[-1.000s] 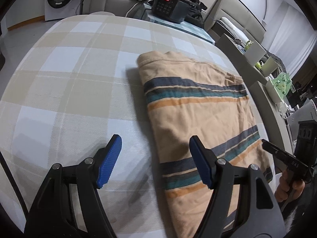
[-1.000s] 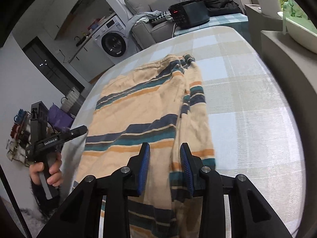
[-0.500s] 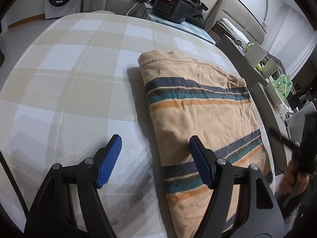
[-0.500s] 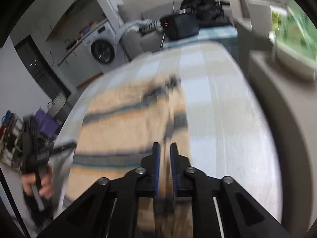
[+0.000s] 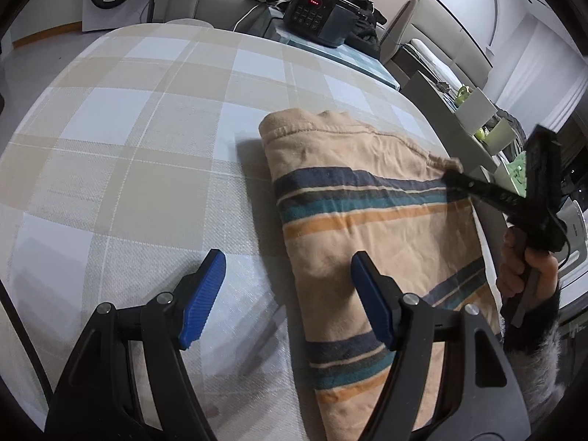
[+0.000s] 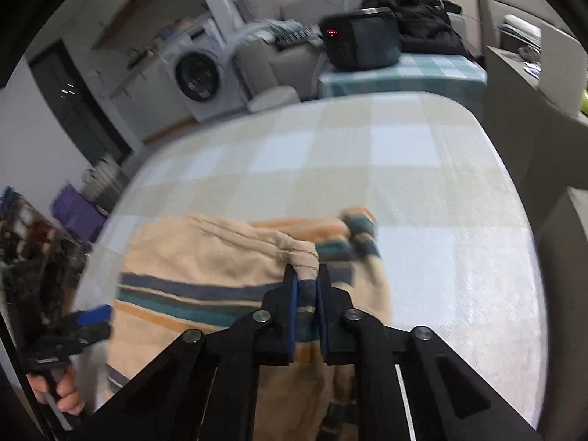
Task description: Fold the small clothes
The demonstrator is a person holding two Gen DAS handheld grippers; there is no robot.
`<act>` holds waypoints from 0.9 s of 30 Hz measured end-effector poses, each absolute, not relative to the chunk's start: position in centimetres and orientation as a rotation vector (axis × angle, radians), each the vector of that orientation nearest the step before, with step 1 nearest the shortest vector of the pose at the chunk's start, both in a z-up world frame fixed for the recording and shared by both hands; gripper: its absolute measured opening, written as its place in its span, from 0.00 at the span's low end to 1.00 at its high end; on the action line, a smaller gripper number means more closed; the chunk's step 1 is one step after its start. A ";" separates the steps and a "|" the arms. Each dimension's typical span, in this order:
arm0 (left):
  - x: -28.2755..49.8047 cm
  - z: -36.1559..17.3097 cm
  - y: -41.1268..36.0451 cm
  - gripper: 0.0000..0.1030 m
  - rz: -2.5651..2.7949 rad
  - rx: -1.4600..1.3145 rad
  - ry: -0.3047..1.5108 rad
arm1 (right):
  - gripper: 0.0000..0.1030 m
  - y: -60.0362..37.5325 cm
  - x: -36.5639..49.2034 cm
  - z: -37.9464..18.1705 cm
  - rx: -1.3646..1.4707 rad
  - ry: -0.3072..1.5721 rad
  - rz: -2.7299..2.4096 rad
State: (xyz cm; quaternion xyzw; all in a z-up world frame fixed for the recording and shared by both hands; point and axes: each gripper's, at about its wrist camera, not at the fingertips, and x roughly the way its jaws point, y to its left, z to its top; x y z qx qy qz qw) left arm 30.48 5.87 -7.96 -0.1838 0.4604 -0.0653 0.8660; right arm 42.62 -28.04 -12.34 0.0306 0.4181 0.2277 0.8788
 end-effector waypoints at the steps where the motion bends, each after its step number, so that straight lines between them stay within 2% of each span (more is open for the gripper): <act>1: 30.6 -8.1 6.0 0.66 -0.136 -0.387 0.967 | 0.08 -28.0 42.5 -11.9 0.061 0.841 0.476; 4: 31.0 -8.4 6.2 0.66 -0.131 -0.395 0.974 | 0.09 -27.6 43.6 -12.3 0.014 0.851 0.424; 6: 31.1 -8.5 6.2 0.66 -0.132 -0.403 0.976 | 0.23 -27.2 44.8 -14.0 -0.061 0.893 0.354; 9: 30.9 -8.5 6.1 0.66 -0.125 -0.395 0.972 | 0.27 -27.6 44.4 -14.7 -0.041 0.911 0.368; 14: 30.8 -8.5 6.1 0.66 -0.117 -0.397 0.976 | 0.31 -31.1 39.8 -12.7 0.064 0.910 0.426; 20: 30.7 -8.3 5.5 0.66 -0.147 -0.407 0.974 | 0.31 -33.1 34.5 -14.1 0.188 0.997 0.530; 22: 30.6 -8.4 5.3 0.66 -0.146 -0.403 0.980 | 0.26 -32.3 33.9 -14.7 0.174 1.008 0.538; 24: 30.5 -8.2 5.0 0.66 -0.153 -0.402 0.984 | 0.11 -31.7 33.9 -14.8 0.169 1.009 0.537; 26: 30.2 -7.9 4.8 0.66 -0.157 -0.395 0.976 | 0.03 -31.2 33.9 -14.3 0.139 0.977 0.526; 27: 30.1 -7.8 4.8 0.66 -0.154 -0.391 0.972 | 0.03 -31.1 33.9 -14.2 0.130 0.968 0.525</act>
